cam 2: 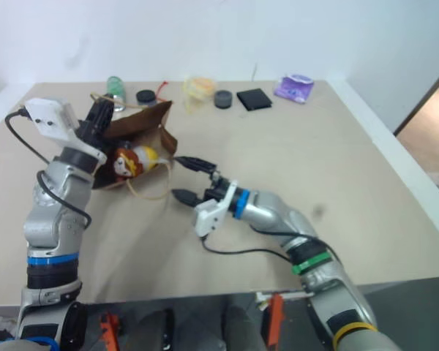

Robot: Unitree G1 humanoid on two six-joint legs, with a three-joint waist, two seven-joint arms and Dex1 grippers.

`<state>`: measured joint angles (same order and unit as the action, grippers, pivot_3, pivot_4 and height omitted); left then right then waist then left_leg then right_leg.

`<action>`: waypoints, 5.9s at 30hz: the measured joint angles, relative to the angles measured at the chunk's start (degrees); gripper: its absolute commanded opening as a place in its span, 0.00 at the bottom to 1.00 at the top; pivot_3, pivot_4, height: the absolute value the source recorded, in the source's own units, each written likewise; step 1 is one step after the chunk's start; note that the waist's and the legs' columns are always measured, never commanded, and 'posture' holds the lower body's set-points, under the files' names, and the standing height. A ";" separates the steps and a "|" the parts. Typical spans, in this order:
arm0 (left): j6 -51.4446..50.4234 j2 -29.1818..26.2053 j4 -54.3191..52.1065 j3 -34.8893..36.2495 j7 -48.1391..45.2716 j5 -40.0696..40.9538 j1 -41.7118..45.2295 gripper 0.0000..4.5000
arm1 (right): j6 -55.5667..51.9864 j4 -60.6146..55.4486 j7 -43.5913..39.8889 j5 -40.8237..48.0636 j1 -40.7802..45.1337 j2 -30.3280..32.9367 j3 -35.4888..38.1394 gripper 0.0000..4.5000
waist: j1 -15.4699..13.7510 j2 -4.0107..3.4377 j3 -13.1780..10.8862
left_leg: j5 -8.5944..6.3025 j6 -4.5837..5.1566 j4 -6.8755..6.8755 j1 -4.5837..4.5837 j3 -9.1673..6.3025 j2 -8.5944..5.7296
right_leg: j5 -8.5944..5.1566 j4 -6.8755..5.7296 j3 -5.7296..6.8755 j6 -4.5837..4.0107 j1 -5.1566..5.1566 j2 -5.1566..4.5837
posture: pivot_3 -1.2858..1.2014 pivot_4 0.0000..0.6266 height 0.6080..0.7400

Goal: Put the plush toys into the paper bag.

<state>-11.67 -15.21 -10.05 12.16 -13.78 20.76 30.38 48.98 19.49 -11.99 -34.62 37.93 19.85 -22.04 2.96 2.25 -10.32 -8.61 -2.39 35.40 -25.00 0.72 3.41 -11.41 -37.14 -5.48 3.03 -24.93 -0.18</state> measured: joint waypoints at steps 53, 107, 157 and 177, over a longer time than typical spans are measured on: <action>-28.95 -8.19 -13.95 7.18 -3.19 29.19 -11.94 0.99 | -32.88 -6.72 -25.13 38.34 1.99 3.98 8.99 1.00 | -0.13 0.00 -0.01 | 0.04 0.01 -0.01 -0.04 0.00 0.04 | 0.01 -0.01 -0.01 -0.01 -0.04 0.01 | 0.52 0.24 1.00; -17.56 -11.36 -19.61 2.46 -6.83 14.09 -25.23 1.00 | -64.69 6.21 -32.82 46.07 16.08 -16.85 8.83 0.02 | 0.12 -0.01 -0.01 | 0.03 -0.03 -0.10 -0.19 0.05 0.22 | 0.04 -0.06 0.08 -0.24 -0.34 0.14 | 0.52 0.24 1.00; -10.93 -14.43 -4.08 -2.97 -30.19 13.66 -15.24 0.00 | -89.15 -7.81 -52.27 73.98 18.17 8.62 30.44 0.59 | -0.31 -0.01 -0.05 | -0.06 0.02 -0.13 -0.33 0.04 0.14 | -0.11 0.05 0.19 -0.23 -0.36 0.00 | 0.52 0.24 1.00; -10.47 -26.52 -2.41 -12.00 -57.26 14.12 -11.39 0.00 | -76.12 10.71 -56.43 61.11 18.51 19.55 27.58 0.99 | 1.37 -0.26 -0.20 | -0.31 0.27 -0.10 -0.22 0.21 0.14 | -0.29 0.00 -0.08 -0.15 -0.37 0.10 | 0.52 0.24 1.00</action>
<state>-22.15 -41.72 -12.46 0.17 -71.04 34.89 18.99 -27.14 30.20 -68.42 26.49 56.43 39.41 5.55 4.34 1.99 -10.52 -8.93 -2.12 35.30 -25.22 0.93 3.55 -11.71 -37.14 -5.56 2.88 -25.29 -0.08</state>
